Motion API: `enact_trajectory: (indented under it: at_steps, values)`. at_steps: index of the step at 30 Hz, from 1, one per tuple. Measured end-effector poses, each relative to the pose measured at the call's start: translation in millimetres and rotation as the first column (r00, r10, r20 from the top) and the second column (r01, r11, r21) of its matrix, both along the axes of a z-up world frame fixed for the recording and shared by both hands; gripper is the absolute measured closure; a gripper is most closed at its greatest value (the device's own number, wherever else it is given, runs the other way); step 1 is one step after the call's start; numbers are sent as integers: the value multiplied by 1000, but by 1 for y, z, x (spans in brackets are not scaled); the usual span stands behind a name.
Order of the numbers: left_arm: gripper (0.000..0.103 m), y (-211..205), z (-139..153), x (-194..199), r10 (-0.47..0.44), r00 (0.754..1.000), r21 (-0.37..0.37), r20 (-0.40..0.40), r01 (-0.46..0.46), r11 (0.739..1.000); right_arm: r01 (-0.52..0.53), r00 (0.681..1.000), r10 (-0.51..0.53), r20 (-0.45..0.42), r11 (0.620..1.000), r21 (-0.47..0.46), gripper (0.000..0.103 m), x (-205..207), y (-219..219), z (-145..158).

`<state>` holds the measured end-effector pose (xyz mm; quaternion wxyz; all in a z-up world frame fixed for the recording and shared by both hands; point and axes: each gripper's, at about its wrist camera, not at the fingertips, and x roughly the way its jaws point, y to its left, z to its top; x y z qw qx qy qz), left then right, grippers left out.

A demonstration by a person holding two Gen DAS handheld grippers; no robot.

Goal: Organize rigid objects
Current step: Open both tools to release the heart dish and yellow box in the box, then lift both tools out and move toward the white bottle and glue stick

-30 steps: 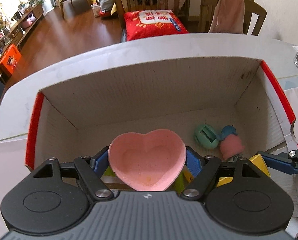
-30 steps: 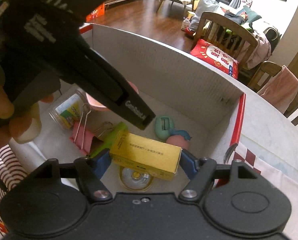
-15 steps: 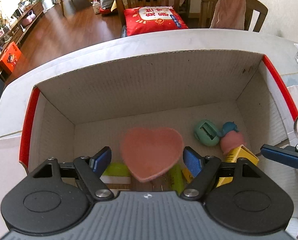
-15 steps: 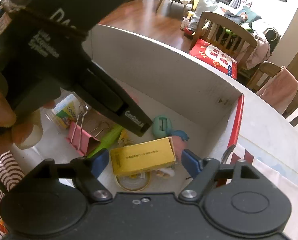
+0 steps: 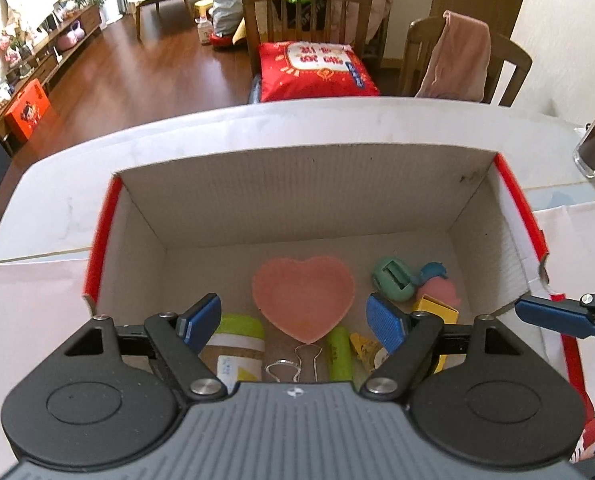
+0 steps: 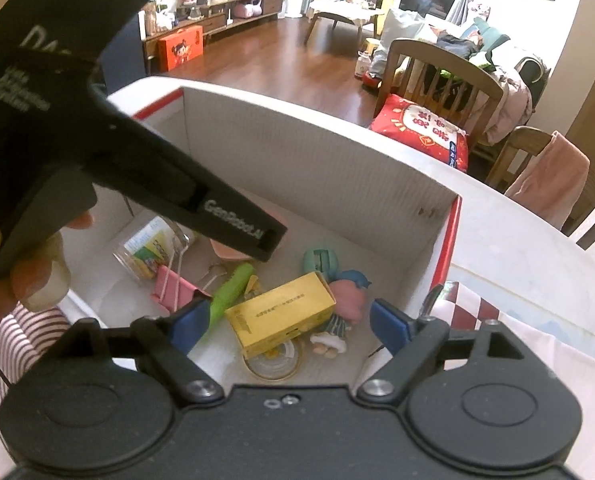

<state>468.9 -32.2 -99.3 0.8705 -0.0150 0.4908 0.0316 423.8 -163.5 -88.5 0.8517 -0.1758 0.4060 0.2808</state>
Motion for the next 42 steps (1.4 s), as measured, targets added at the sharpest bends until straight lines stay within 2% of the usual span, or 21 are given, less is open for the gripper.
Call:
enact_trajectory:
  at_steps: [8,15,25,34,42]
  values:
    - [23,6,25,-29,15,998,5,56,-16,1000,10,1000,-11,18,998,64,9,-17,-10,21]
    - [23,11,49,-61,9,993,-1,114,-9,1000,38,999,-42,26,986,161,2,-34,-24,43]
    - [20,24,78,-117,7,977,-21,215,-3,1000,108,992,-120,28,957,270,1,-71,-38,66]
    - [20,35,91,-170,-11,959,-33,282,21,999,130,988,-148,41,947,294,1,-114,-37,75]
    - [20,42,84,-213,-52,951,-16,306,59,998,178,981,-193,23,940,290,0,-140,-42,64]
